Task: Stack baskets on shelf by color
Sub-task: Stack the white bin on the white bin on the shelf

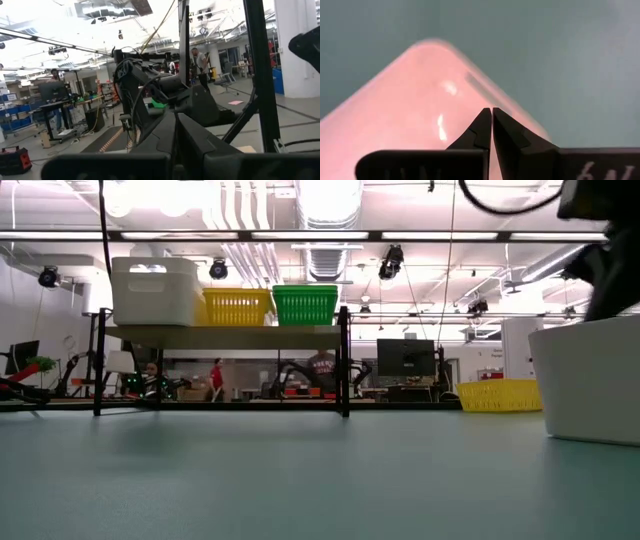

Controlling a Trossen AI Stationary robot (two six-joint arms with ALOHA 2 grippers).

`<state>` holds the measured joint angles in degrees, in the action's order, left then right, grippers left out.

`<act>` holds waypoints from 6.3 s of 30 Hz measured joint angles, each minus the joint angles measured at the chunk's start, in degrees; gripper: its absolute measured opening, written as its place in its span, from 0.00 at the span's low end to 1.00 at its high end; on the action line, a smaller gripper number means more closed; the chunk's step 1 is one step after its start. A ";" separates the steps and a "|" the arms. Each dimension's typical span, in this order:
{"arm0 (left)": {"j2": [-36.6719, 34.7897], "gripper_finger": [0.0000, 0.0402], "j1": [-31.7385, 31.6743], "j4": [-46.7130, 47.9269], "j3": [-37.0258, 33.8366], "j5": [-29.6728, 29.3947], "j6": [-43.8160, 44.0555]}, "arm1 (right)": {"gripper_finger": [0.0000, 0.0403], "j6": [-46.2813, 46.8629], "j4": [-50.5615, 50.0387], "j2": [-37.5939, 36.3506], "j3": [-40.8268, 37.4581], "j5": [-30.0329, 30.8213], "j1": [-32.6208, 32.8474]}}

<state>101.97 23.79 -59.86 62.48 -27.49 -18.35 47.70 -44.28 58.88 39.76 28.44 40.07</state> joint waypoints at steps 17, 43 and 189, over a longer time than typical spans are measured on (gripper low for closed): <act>-4.06 0.00 0.86 0.72 0.24 -2.35 -9.39 | 0.02 -25.81 36.06 20.09 1.87 -9.05 -11.79; -13.62 0.00 3.54 53.37 3.66 -4.11 30.84 | 0.02 -42.19 15.14 2.56 12.15 -7.94 -15.52; 29.92 0.42 -2.43 79.06 46.54 7.10 44.93 | 0.02 -41.81 38.65 -11.62 -11.88 3.19 11.54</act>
<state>131.89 21.37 19.20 109.01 -20.39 26.58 5.89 -5.63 47.27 27.88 31.64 51.62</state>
